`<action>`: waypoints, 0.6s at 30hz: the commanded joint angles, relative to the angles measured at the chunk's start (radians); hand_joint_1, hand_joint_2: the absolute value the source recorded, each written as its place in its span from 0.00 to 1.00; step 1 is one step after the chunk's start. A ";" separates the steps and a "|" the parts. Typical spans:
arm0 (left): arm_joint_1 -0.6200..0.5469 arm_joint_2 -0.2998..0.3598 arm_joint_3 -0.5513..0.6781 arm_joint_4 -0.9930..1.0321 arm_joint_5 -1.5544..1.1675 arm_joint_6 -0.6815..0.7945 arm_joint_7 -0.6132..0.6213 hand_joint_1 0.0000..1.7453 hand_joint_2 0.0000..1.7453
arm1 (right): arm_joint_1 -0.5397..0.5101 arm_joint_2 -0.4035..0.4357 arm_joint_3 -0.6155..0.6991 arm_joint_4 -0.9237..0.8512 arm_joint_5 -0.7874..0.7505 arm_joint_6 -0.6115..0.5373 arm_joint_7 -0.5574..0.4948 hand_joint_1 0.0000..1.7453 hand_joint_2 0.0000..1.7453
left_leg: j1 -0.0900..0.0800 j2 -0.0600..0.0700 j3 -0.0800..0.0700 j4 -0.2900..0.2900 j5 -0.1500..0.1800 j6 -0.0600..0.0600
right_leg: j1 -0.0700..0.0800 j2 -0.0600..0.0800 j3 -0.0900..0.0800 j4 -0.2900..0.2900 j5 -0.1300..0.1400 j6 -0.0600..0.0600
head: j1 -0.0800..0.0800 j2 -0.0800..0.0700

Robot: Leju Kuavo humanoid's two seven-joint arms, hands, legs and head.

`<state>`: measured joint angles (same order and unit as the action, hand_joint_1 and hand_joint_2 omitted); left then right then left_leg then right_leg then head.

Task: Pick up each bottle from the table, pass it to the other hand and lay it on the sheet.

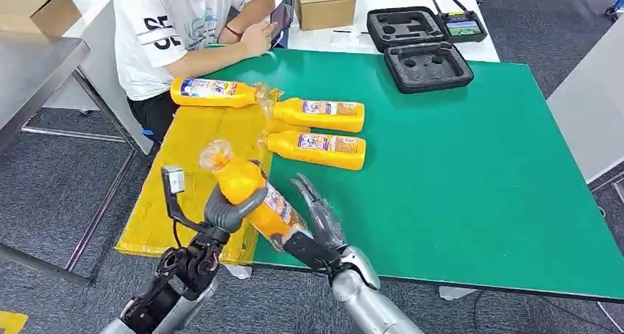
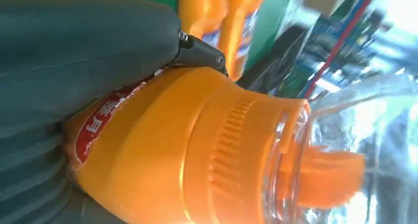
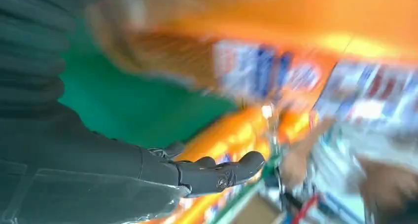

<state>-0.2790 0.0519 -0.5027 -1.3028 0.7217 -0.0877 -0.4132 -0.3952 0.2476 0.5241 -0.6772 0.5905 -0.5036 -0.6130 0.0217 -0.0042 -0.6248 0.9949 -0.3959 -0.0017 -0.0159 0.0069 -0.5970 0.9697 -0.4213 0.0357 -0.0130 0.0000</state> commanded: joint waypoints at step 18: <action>-0.160 0.077 0.230 -0.002 -0.655 0.476 -0.241 1.00 1.00 | 0.100 -0.058 0.018 -0.421 -0.194 -0.090 -0.076 0.00 0.00 | 0.000 -0.001 0.001 0.000 0.000 0.001 | 0.000 -0.001 0.001 0.000 -0.001 -0.001 | 0.000 0.000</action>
<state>-0.3902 0.1194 -0.2827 -1.3672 0.0713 0.3902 -0.6573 -0.2866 0.2243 0.5196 -1.0693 0.4025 -0.5905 -0.6874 0.0217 -0.0042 -0.6248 0.9948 -0.3957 -0.0017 -0.0159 0.0069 -0.5972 0.9698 -0.4214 0.0355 -0.0130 0.0000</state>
